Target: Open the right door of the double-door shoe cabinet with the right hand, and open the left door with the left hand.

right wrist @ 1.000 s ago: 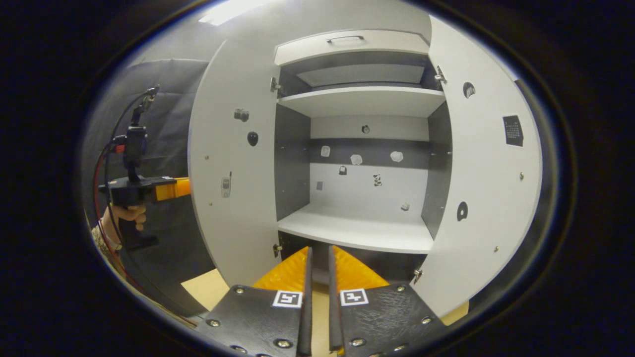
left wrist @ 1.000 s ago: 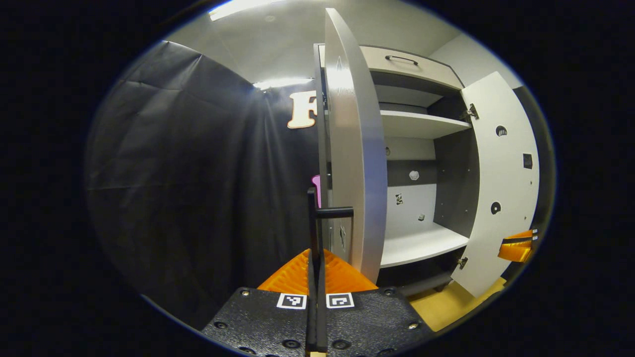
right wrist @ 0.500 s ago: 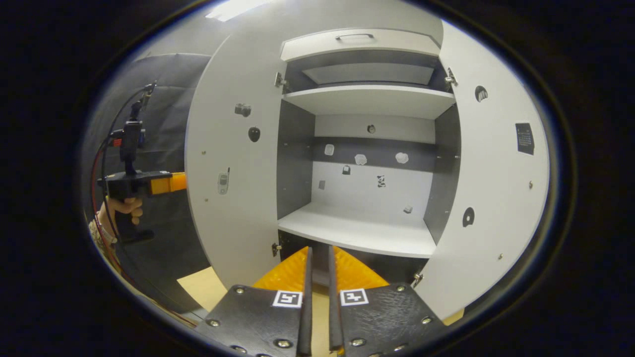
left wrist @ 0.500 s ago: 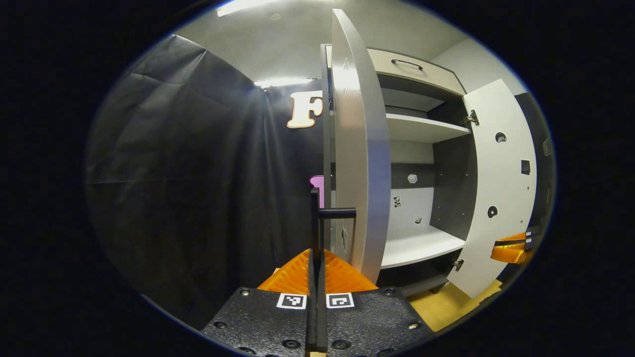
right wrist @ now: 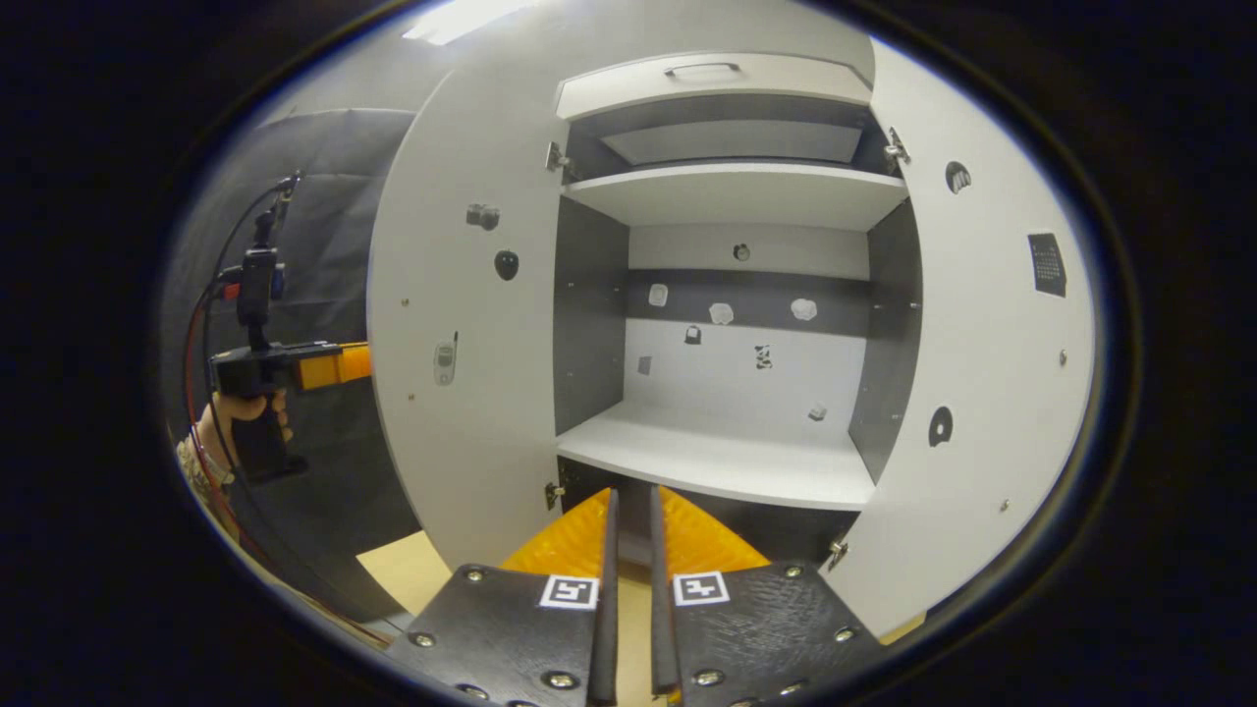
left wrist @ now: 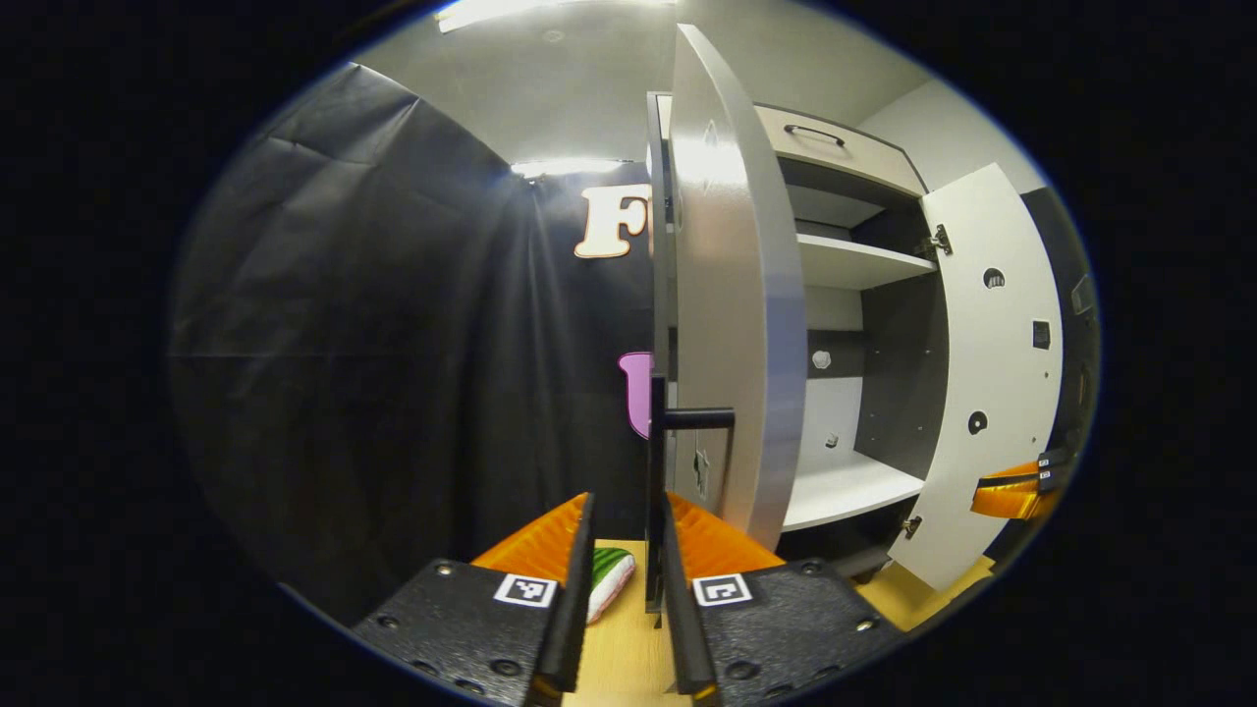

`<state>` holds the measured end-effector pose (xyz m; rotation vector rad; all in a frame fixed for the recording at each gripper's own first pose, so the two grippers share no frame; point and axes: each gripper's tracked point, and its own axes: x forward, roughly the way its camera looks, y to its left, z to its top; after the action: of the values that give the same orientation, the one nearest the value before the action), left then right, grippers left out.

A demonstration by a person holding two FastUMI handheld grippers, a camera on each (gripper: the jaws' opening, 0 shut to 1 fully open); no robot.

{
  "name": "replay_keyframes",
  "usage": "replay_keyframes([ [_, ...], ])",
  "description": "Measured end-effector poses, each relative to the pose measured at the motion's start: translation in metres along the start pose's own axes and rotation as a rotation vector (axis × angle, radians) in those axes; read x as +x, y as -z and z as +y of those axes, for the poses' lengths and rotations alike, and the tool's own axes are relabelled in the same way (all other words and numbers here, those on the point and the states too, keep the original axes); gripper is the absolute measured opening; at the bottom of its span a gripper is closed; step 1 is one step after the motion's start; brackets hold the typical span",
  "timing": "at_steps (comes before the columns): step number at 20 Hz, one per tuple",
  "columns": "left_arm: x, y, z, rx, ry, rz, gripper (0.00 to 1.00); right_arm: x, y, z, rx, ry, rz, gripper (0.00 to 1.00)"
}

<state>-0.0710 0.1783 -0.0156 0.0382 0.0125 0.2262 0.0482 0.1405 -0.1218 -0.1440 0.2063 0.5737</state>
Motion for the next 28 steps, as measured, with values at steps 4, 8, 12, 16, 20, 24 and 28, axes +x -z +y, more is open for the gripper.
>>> replay_keyframes([
  [4, 0.002, 0.002, 0.009, -0.007, 0.0, -0.001, 0.66, 0.002, 0.005, 0.001, -0.006, -0.001, 0.014, 0.14],
  [8, 0.003, 0.002, 0.015, -0.017, 0.005, -0.004, 0.83, 0.006, 0.006, 0.003, -0.006, -0.009, 0.016, 0.09],
  [12, 0.002, 0.002, 0.014, -0.028, 0.008, -0.008, 0.82, 0.008, 0.008, 0.004, -0.006, -0.015, 0.018, 0.13],
  [16, 0.0, 0.001, 0.014, -0.016, 0.0, -0.005, 0.86, 0.01, 0.009, 0.003, 0.003, -0.02, 0.016, 0.13],
  [20, -0.003, 0.0, 0.016, 0.011, -0.019, 0.007, 0.86, 0.012, 0.01, 0.001, 0.004, -0.027, 0.011, 0.13],
  [24, -0.013, 0.002, 0.019, -0.018, -0.043, 0.022, 0.87, 0.014, 0.003, -0.014, 0.026, 0.026, -0.018, 0.14],
  [28, -0.023, 0.0, 0.02, -0.001, -0.066, 0.031, 0.89, 0.014, -0.012, -0.041, 0.025, 0.128, -0.065, 0.17],
])
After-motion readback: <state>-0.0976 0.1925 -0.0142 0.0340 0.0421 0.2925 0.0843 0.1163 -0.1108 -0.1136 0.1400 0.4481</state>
